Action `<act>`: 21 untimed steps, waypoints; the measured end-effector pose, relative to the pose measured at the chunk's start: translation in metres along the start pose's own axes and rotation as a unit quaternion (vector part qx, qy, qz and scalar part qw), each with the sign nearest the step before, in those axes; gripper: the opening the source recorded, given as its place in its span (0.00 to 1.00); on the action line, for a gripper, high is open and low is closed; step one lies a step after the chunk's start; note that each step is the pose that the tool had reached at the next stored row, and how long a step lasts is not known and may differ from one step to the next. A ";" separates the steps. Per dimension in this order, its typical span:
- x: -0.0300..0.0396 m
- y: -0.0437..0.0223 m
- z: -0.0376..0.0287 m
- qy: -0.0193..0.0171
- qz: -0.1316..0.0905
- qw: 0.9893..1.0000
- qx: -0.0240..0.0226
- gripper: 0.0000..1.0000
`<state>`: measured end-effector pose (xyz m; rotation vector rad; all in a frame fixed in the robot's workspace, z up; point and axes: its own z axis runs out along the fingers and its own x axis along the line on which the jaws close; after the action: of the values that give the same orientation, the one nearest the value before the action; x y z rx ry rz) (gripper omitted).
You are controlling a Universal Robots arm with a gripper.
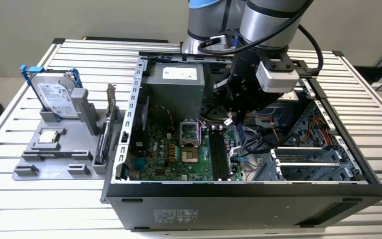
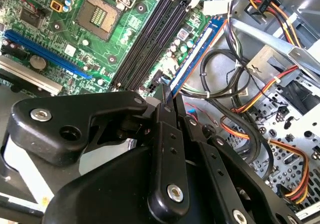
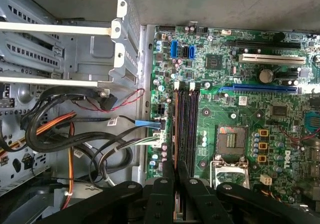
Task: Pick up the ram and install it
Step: 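Insert the ram into the slot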
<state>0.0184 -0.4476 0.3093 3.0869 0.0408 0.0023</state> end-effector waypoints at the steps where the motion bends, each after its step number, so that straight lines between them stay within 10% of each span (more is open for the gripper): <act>1: 0.0000 -0.0003 0.0007 0.000 0.000 1.000 -0.001 0.00; 21: 0.0001 -0.0043 0.0134 0.000 0.000 1.000 -0.014 0.00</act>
<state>0.0184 -0.4439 0.2957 3.0599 0.0399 0.0018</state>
